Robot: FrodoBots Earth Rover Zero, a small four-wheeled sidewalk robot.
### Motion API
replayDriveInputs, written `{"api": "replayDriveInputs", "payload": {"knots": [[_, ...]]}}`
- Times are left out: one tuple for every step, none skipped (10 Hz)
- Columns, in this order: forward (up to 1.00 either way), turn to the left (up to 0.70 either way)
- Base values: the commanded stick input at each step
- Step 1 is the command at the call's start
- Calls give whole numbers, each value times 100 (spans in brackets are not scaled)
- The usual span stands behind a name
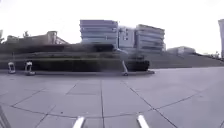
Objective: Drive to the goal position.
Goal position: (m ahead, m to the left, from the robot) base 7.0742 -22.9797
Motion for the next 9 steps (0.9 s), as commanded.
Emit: {"api": "replayDriveInputs", "payload": {"knots": [[0, 0], [0, 0], [0, 0], [0, 0], [0, 0], [-94, 0], [-100, 0], [-100, 0], [-100, 0]]}}
